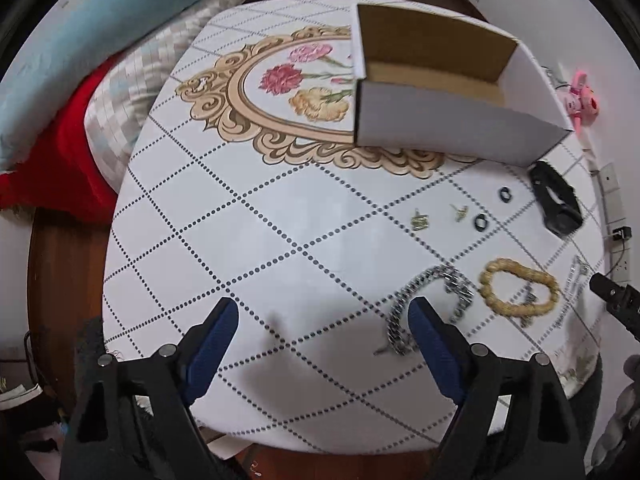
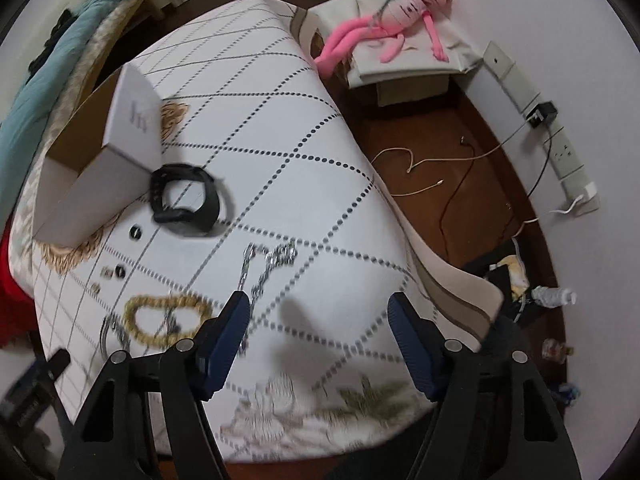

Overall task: Organize jewelry
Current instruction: 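Grasp the thin silver chain with the right tool while the left tool grasps the thick silver chain bracelet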

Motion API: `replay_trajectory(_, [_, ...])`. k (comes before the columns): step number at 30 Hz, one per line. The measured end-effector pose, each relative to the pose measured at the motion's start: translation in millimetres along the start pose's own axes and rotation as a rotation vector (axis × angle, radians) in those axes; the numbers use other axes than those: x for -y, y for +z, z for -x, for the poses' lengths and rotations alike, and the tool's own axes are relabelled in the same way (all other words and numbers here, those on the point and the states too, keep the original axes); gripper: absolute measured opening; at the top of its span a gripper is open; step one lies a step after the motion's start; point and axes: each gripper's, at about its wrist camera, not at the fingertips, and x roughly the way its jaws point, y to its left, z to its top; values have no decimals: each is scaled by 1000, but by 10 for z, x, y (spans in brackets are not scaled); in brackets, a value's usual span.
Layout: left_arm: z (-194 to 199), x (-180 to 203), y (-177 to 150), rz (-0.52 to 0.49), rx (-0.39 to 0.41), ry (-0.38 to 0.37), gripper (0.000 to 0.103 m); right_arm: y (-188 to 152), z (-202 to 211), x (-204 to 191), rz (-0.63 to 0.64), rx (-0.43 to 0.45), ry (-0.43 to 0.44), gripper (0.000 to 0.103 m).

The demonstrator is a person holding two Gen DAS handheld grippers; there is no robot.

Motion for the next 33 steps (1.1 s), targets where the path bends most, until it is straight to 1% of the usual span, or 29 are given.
replay_trajectory(4, [-86, -18, 21, 4, -4, -3, 86, 68, -227, -105, 17, -8, -29, 62])
replay_trajectory(5, [-99, -26, 19, 4, -4, -6, 86, 62, -226, -187, 48, 12, -57, 59])
replay_trajectory(7, [-114, -50, 1, 3, -10, -23, 86, 62, -234, -308, 90, 17, -90, 59])
replay_trajectory(8, [-120, -50, -5, 3, -15, -32, 86, 48, -235, -361, 107, 23, -111, 54])
replay_trajectory(9, [-128, -47, -24, -2, -23, -50, 86, 30, -225, -393, 110, 38, -108, 52])
replay_trajectory(10, [-143, -42, -17, -7, -26, -59, 86, 24, -218, -427, 110, 48, -108, 41])
replay_trajectory(11, [-154, -26, -26, -16, -28, -64, 86, 17, -208, -447, 112, 60, -110, 17])
replay_trajectory(12, [-175, 5, -34, -31, -32, -72, 86, 8, -200, -468, 112, 73, -111, 8])
replay_trajectory(13, [-195, 34, -35, -42, -37, -78, 86, 2, -196, -480, 110, 80, -112, 8])
replay_trajectory(16, [-244, 119, -27, -74, -43, -86, 78, -14, -186, -476, 102, 83, -93, 7])
replay_trajectory(18, [-270, 159, -27, -92, -44, -79, 76, -7, -175, -406, 69, 72, -54, 6])
replay_trajectory(19, [-282, 171, -28, -96, -46, -78, 74, 8, -160, -357, 57, 71, -37, 0])
replay_trajectory(20, [-300, 175, -33, -99, -52, -82, 63, 6, -123, -322, 48, 74, -18, 0])
replay_trajectory(21, [-327, 175, -36, -98, -64, -86, 58, 2, -95, -288, 44, 76, -4, 0])
replay_trajectory(23, [-316, 176, -34, -99, -48, -93, 45, -34, -40, -267, 50, 83, 13, 0])
replay_trajectory(24, [-313, 186, -33, -116, -40, -97, 38, -44, -14, -257, 50, 86, 26, 0])
replay_trajectory(25, [-298, 216, -32, -132, -32, -101, 19, -63, 21, -250, 46, 90, 47, 0])
replay_trajectory(26, [-293, 240, -35, -145, -30, -105, 6, -85, 54, -238, 38, 96, 68, 0])
replay_trajectory(30, [-292, 221, -5, -133, -32, -134, 6, -52, 113, -154, 0, 99, 118, 0])
replay_trajectory(33, [-201, 197, 62, -117, -5, -141, 6, 33, 27, -72, -45, 39, 176, 1])
